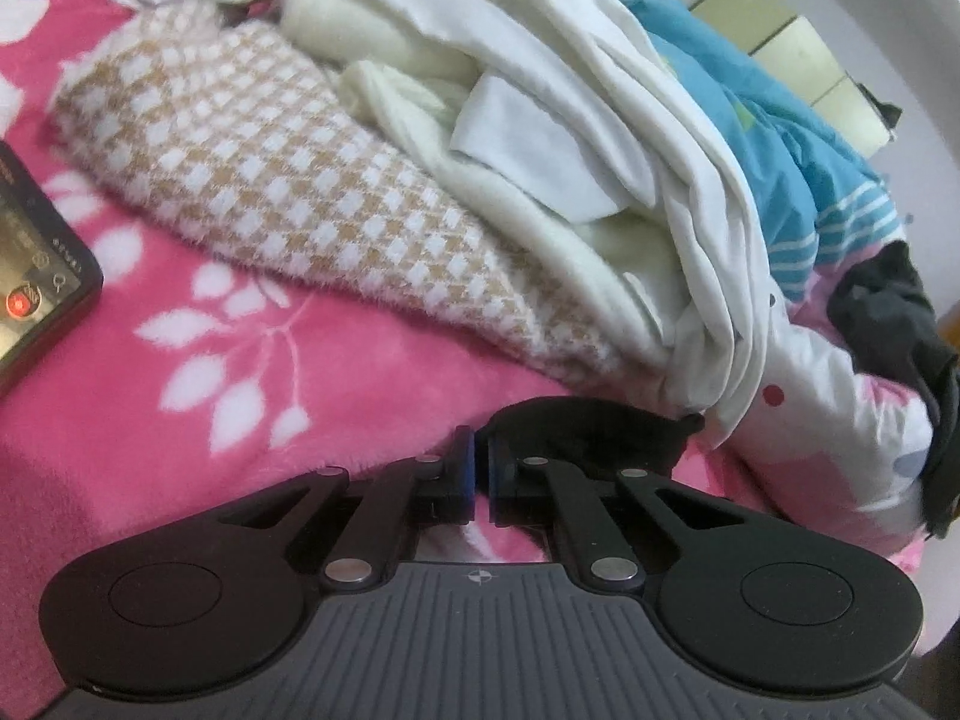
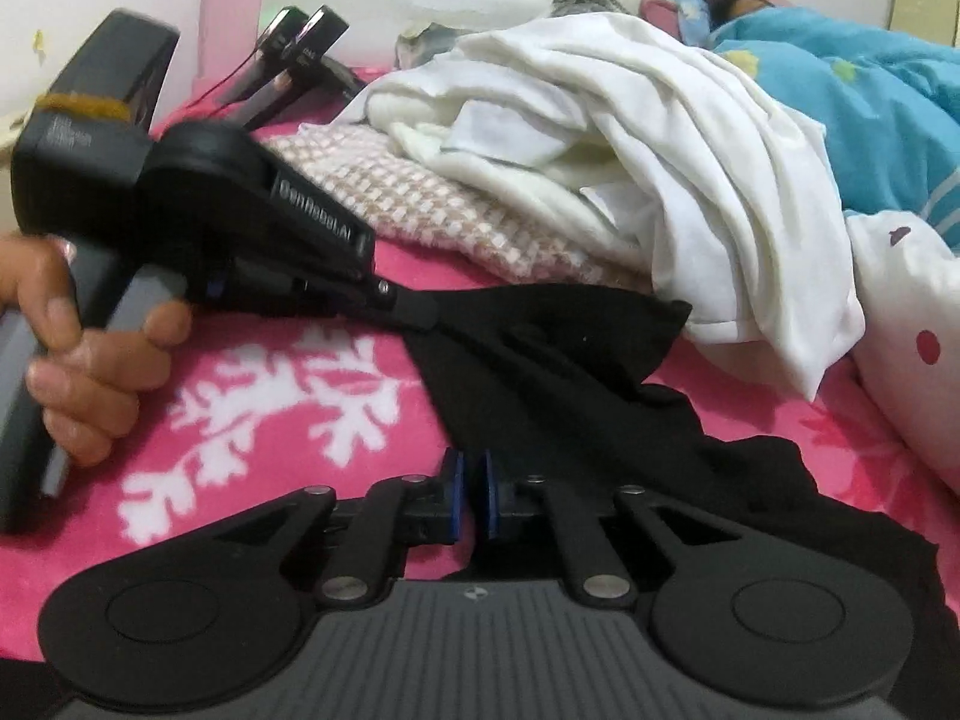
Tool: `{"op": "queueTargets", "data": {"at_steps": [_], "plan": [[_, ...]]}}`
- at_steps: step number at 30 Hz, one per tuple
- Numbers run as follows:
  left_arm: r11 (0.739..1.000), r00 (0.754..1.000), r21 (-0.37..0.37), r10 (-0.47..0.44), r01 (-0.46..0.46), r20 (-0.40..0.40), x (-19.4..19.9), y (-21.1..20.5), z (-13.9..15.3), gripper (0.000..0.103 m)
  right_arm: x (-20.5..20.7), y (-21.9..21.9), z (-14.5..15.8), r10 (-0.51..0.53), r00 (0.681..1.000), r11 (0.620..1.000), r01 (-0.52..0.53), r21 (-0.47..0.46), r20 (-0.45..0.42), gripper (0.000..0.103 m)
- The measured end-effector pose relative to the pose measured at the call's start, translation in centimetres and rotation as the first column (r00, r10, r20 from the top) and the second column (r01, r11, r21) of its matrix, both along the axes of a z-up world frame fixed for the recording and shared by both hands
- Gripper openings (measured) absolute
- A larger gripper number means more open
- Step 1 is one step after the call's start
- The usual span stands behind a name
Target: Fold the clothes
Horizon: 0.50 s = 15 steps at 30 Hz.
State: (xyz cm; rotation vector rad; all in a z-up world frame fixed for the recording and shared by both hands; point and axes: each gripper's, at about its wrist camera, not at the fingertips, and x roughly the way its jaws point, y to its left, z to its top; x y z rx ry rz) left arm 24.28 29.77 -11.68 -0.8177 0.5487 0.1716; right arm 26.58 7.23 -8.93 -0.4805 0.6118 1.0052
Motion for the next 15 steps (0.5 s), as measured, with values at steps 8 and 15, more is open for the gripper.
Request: {"op": "queueTargets", "data": {"at_steps": [8,15], "plan": [[1.000,1.000,0.009,-0.001,0.001,-0.005,-0.2,0.1,-0.1,0.003,7.9,-3.9,3.2,-0.248,0.912,0.917,0.330,0.223,-0.327,0.035],[0.999,1.000,0.037,-0.006,0.006,-0.010,-0.4,0.0,-0.1,0.004,11.8,-1.4,2.1,-0.369,0.769,0.851,0.506,0.143,-0.522,0.036]]}}
